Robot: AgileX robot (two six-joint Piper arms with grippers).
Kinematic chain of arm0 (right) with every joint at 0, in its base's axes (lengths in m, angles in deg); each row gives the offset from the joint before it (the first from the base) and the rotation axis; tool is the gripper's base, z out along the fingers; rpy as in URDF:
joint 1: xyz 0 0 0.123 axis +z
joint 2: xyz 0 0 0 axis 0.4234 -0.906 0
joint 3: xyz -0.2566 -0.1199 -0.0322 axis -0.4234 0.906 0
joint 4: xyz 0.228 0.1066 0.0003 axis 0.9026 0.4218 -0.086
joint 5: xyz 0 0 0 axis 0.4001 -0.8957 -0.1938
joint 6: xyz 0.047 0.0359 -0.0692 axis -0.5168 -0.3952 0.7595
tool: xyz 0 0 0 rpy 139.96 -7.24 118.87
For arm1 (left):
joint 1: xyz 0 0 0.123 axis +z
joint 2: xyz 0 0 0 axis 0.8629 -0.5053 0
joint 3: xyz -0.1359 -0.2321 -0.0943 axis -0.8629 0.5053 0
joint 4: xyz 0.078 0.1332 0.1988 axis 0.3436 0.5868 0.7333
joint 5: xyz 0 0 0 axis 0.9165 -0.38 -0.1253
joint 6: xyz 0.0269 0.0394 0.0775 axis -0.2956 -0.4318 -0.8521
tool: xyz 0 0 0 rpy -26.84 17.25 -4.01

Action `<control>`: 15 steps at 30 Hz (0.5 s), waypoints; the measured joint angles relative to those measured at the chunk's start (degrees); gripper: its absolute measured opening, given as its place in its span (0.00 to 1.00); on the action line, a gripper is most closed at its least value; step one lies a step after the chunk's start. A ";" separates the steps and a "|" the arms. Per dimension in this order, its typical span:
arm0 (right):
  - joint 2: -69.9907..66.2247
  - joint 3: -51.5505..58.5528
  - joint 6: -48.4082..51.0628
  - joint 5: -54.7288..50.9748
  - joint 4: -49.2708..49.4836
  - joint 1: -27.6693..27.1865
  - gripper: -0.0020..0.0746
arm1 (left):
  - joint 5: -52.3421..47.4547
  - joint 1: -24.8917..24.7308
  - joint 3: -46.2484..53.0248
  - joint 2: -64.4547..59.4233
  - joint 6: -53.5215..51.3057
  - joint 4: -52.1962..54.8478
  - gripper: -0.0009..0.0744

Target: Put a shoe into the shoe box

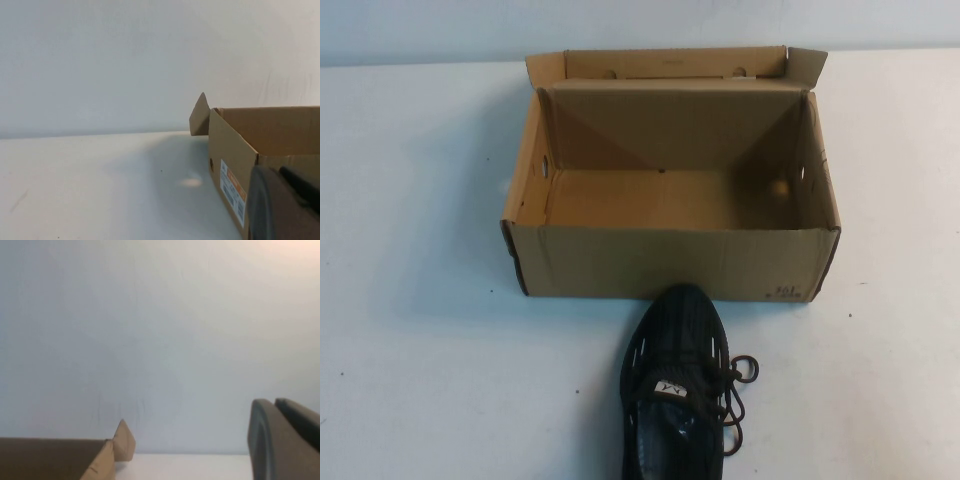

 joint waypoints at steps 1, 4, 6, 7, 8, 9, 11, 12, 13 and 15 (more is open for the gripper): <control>0.00 0.00 0.00 0.26 0.00 0.00 0.01 | 0.02 0.00 0.00 0.00 0.00 0.00 0.01; 0.00 0.00 0.00 3.53 0.00 0.00 0.01 | 2.03 0.00 0.03 0.00 0.45 0.00 0.01; 0.00 0.00 0.00 8.30 0.00 0.00 0.01 | 6.72 0.00 0.03 0.00 2.23 0.00 0.01; 0.00 0.00 -0.06 11.93 0.00 0.00 0.01 | 10.25 0.00 0.03 0.00 3.71 0.00 0.01; 0.00 0.00 -0.42 15.23 0.00 0.00 0.01 | 13.64 0.00 0.03 0.00 5.08 0.00 0.01; 0.00 0.00 -1.26 19.58 0.00 0.00 0.01 | 18.33 0.00 0.03 0.00 6.84 0.00 0.01; 0.09 0.00 -3.75 26.62 0.14 0.00 0.01 | 28.73 0.00 0.03 0.00 9.71 0.00 0.01; 0.22 -0.30 -5.65 29.06 0.28 0.00 0.01 | 32.79 0.00 0.03 0.00 10.77 0.00 0.01; 0.31 -1.24 -7.72 30.08 0.44 0.00 0.01 | 37.26 0.00 0.03 0.00 11.83 0.00 0.01; 0.35 -5.07 -11.83 30.04 0.53 0.00 0.01 | 41.64 0.00 -0.81 0.11 13.33 0.11 0.01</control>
